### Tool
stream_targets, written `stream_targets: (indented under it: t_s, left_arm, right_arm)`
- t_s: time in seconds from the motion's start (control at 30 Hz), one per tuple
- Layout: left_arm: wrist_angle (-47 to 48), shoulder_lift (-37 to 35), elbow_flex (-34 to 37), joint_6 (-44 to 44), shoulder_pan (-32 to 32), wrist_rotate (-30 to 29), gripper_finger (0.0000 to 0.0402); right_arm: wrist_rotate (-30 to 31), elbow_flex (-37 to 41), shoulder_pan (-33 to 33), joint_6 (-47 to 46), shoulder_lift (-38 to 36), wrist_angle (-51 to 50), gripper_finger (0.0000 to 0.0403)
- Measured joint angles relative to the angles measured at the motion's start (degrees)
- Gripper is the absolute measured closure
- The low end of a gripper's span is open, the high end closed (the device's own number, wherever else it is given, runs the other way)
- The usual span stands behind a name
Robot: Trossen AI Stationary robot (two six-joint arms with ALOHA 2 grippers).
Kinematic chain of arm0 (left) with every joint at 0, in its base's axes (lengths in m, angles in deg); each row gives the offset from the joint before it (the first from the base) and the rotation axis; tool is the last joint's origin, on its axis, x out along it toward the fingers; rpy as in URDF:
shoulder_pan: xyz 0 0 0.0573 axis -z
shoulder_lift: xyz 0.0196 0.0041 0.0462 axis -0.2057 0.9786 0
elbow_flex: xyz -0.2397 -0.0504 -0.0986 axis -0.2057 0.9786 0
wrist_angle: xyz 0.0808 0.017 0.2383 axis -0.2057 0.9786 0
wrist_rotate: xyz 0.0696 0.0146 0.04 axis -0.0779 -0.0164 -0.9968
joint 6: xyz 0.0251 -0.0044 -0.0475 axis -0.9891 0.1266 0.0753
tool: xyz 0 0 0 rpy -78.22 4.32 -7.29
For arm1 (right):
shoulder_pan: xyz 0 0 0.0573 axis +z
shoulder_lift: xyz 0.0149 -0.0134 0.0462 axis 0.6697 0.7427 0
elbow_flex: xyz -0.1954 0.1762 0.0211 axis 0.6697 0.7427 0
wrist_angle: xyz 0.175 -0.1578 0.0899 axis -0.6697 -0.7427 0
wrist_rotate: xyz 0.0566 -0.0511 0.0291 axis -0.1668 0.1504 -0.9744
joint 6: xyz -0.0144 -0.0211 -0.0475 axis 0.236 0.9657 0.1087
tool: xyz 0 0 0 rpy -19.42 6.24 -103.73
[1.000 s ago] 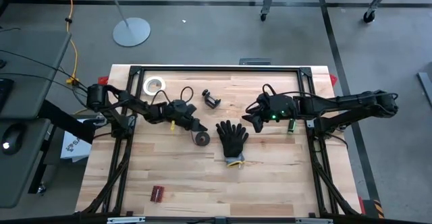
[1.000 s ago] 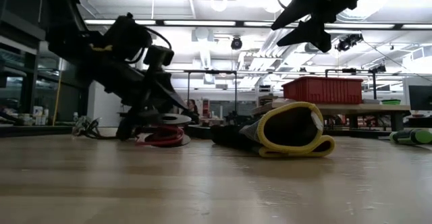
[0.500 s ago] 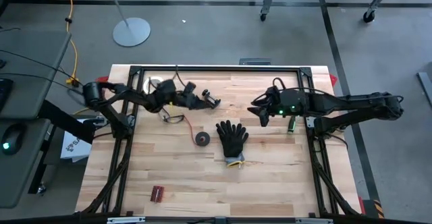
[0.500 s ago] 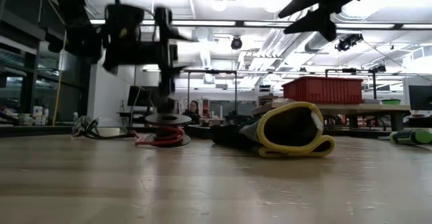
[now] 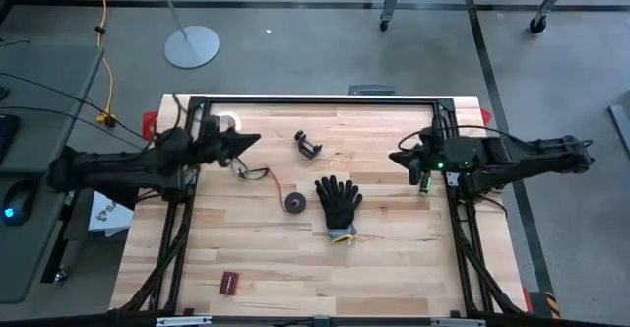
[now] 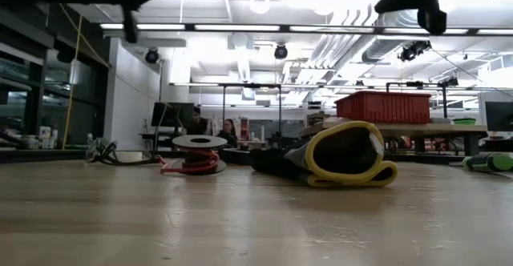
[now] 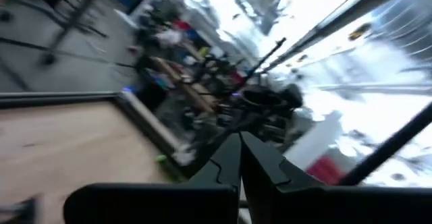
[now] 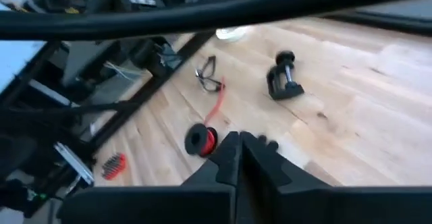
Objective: Coil cords
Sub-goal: Return to Home Position
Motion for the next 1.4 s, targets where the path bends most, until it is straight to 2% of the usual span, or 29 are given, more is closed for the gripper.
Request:
stream_targets:
  t_s: [0.1,0.17,0.23,0.33,0.43,0.5,0.67,0.77,0.9,1.07,1.23,1.3,1.4]
  left_arm:
    - [8.0,-3.8,0.0,-3.5,4.4,-8.7,0.0401]
    - [9.5,-4.6,1.0,-5.2,6.5,-11.9,0.0401]
    - [6.8,-5.0,3.9,-5.5,7.7,-12.4,0.0401]
    - [-2.1,-4.5,10.4,-3.2,8.7,-10.7,0.0401]
    - [-12.1,-3.7,17.6,-1.1,9.2,-8.5,0.0401]
    - [-16.9,-3.6,20.7,-1.0,9.3,-8.4,0.0401]
    - [-14.6,-2.8,20.3,-8.2,9.2,-2.9,0.0401]
    - [-6.9,-2.7,20.3,-12.3,9.2,1.0,0.0402]
    - [7.1,-2.6,20.4,-16.6,9.2,2.2,0.0401]
    - [10.1,-2.7,20.4,-10.6,9.2,5.0,0.0401]
    - [10.5,-2.5,20.4,-5.6,9.3,7.5,0.0401]
    - [10.6,-2.5,20.4,-5.6,9.3,7.4,0.0401]
    - [10.8,-2.4,20.3,-5.6,9.3,7.4,0.0401]
  right_arm:
    - [0.6,3.0,2.3,-0.5,1.9,2.2,0.0400]
    - [0.8,7.3,3.4,-1.2,3.1,8.1,0.0402]
    - [1.1,12.4,3.7,-1.3,4.3,20.3,0.0402]
    - [-0.7,20.2,3.3,-1.6,6.6,40.3,0.0403]
    - [-1.7,23.9,2.5,-3.4,8.3,50.1,0.0403]
    - [-2.0,23.8,1.9,-3.7,8.3,50.5,0.0403]
    - [-2.3,21.2,0.9,0.5,7.5,47.8,0.0403]
    - [-2.0,20.7,0.1,4.1,7.4,43.5,0.0403]
    - [-1.2,20.6,-0.1,8.0,7.5,38.7,0.0403]
    - [-1.2,21.1,1.2,14.5,6.8,35.5,0.0403]
    - [-1.7,26.0,1.2,19.0,5.3,38.3,0.0403]
    - [-3.5,29.8,0.6,21.1,3.4,44.4,0.0403]
    - [-9.8,36.7,-2.6,24.1,1.1,58.7,0.0403]
